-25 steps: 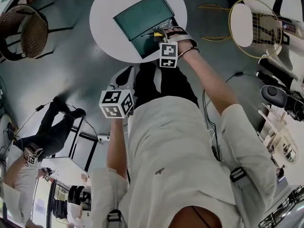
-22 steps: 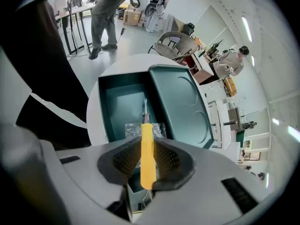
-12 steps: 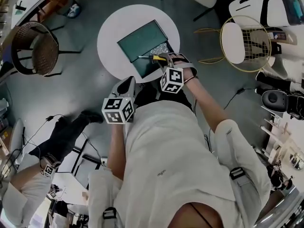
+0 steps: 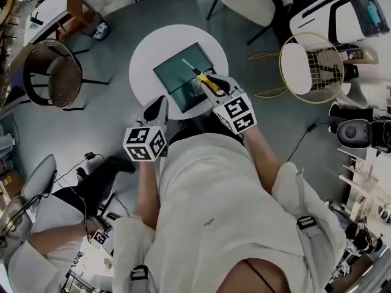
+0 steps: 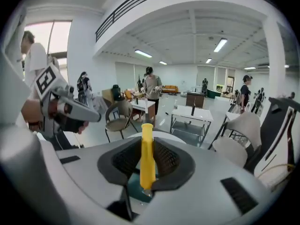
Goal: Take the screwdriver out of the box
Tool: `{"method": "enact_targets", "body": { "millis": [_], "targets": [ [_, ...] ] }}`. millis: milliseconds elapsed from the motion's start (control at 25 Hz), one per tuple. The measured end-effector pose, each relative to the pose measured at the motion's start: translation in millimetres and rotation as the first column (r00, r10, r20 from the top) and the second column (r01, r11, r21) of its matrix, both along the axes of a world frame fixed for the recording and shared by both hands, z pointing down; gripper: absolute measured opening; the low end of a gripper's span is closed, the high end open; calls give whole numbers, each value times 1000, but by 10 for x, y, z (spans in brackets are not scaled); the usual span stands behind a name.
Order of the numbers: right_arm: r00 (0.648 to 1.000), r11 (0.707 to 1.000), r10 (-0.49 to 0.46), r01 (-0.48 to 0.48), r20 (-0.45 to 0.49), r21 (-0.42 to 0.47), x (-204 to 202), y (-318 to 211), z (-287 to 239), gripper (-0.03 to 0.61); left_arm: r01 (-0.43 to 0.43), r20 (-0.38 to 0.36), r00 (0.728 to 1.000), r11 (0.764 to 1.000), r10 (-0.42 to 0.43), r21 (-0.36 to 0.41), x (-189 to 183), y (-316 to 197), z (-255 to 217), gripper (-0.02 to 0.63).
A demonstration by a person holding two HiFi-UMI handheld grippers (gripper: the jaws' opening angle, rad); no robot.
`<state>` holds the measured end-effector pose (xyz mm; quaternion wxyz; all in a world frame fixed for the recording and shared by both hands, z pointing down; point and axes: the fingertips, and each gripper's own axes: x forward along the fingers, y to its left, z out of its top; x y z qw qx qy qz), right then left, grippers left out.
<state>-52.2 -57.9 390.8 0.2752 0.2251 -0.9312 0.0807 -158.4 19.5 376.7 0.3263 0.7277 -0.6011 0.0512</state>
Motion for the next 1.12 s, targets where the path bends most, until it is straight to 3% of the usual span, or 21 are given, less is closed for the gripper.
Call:
{"method": "enact_targets", "body": {
  "millis": [240,560,640,800,1120],
  "targets": [
    [957,997,49,-31,286,-66,-50,-109,-801,86,27,-8,1000,993,-27,111,-59,-166,-443,9],
    [809,986,76,26,582,-164,70,-126,-1634,84,81,-10,997,960,-82,269,-81,-204,-1145,9],
    [789,988,67,33,610,-151,101,-144,-1763,84,91,-6,996,952,-93,294,-105,-198,-1272,9],
    [784,992,62,20,617,-125,108,-137,-1847,84,108,-6,994,940,-112,323,-206,-169,-1364,9],
    [777,987,80,25,625,-157,120,-147,-1808,84,118,-10,993,941,-121,318,-266,-204,-1317,9]
  ]
}}
